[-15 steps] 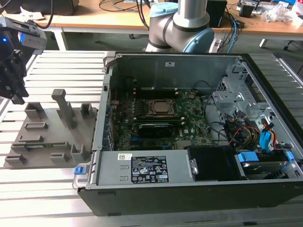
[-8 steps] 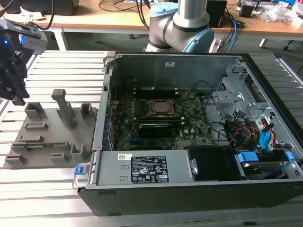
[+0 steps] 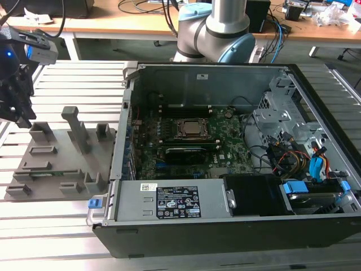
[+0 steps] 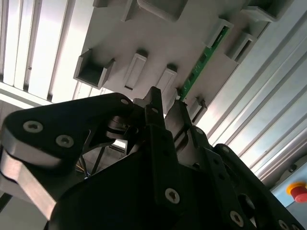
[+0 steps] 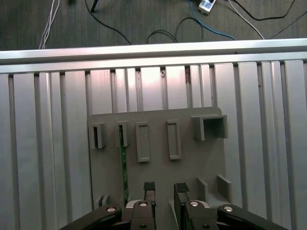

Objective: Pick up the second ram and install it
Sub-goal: 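Pick up the second ram and move it above second insertion slot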

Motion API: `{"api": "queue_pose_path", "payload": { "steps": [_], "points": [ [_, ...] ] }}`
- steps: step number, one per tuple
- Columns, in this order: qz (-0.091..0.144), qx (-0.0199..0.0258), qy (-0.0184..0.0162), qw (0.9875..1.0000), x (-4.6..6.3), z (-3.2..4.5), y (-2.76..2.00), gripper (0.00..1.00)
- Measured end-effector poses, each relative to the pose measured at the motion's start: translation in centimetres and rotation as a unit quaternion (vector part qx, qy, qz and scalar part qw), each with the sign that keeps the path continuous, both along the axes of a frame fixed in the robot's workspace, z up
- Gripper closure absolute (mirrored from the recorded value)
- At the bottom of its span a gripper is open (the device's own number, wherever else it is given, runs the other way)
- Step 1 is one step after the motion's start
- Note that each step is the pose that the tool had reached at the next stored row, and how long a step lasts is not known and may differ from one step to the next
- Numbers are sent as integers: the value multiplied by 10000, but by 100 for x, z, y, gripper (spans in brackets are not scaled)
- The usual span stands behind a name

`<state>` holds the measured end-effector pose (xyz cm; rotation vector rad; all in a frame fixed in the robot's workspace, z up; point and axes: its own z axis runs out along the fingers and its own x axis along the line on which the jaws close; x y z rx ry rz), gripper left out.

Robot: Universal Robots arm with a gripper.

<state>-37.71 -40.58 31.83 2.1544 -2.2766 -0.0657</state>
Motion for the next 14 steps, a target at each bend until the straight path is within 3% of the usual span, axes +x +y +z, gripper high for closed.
{"api": "queue_pose_path", "payload": {
  "steps": [14],
  "points": [
    [12,0,0,10000,0,-108,0,70]
  ]
}}
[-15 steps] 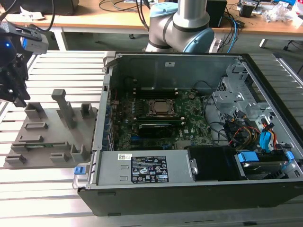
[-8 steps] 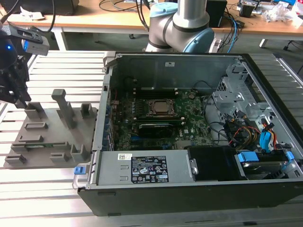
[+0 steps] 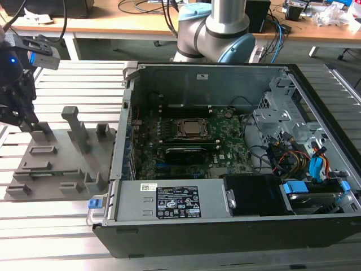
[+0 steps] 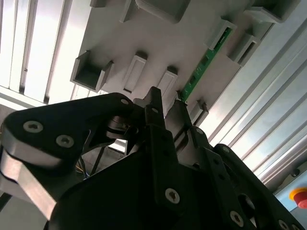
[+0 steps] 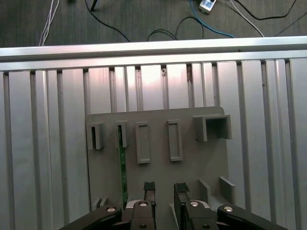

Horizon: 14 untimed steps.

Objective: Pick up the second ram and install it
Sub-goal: 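Pick up the second ram and move it above second insertion slot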

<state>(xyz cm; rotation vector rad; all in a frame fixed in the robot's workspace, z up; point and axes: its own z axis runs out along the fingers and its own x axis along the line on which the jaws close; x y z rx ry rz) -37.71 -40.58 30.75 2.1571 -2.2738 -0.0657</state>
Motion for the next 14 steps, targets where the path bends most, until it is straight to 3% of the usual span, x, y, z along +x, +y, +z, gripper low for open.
{"api": "queue_pose_path", "payload": {
  "steps": [14],
  "points": [
    [6,0,0,10000,0,-105,0,70]
  ]
}}
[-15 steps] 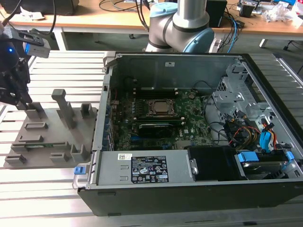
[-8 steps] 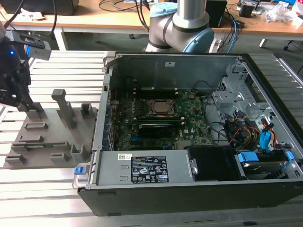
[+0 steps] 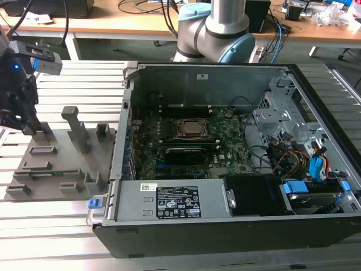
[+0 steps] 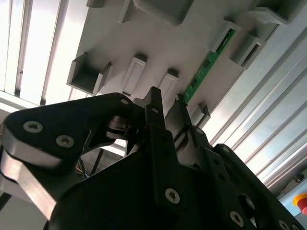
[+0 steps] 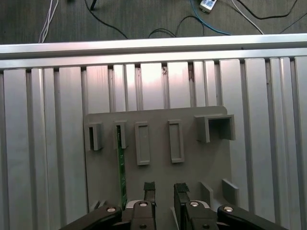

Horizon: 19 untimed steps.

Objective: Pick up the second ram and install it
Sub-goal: 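Pick up the second ram and move it above second insertion slot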

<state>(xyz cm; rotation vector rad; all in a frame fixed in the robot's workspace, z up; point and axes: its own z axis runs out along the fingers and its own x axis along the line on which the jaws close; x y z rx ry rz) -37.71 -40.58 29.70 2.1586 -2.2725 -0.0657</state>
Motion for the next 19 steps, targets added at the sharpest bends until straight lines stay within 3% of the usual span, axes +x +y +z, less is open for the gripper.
{"api": "queue_pose_path", "payload": {
  "steps": [7,14,19],
  "points": [
    [7,0,0,10000,0,-96,-1,70],
    [162,-4,0,9999,0,-194,-60,70],
    [170,-4,0,9999,14,-239,-71,70]
  ]
}}
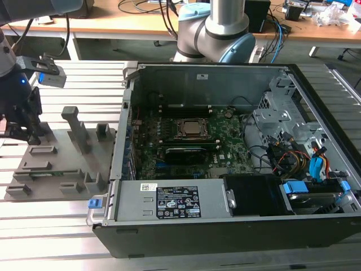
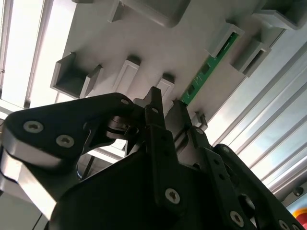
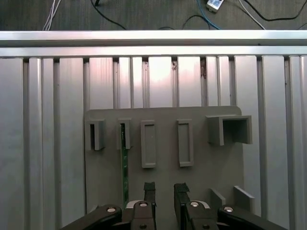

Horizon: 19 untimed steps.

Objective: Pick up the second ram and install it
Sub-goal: 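Pick up the second ram and move it above second insertion slot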

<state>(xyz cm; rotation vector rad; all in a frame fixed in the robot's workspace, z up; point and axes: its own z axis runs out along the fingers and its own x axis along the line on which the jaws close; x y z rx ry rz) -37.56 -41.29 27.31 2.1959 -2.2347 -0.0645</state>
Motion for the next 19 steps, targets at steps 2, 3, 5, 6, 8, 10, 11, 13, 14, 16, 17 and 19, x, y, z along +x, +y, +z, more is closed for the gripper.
{"api": "queue_pose_path", "payload": {
  "steps": [2,3,5,6,8,10,11,13,14,16,17,19],
  "points": [
    [0,0,0,10000,0,-7,-26,70],
    [0,0,0,10000,0,-10,-39,70],
    [1,0,0,10000,0,-19,-79,70],
    [1,0,0,10000,0,-23,-92,70],
    [4,0,0,10000,0,-32,-108,70],
    [8,0,0,10000,0,-50,-125,70],
    [12,0,0,10000,0,-61,-132,70],
    [15,0,1,10000,-1,-73,-138,70],
    [16,0,1,10000,-1,-79,-140,70],
    [23,0,0,10000,0,-103,-148,70],
    [24,0,0,10000,0,-118,-158,70],
    [29,0,0,10000,0,-157,-192,70]
  ]
}}
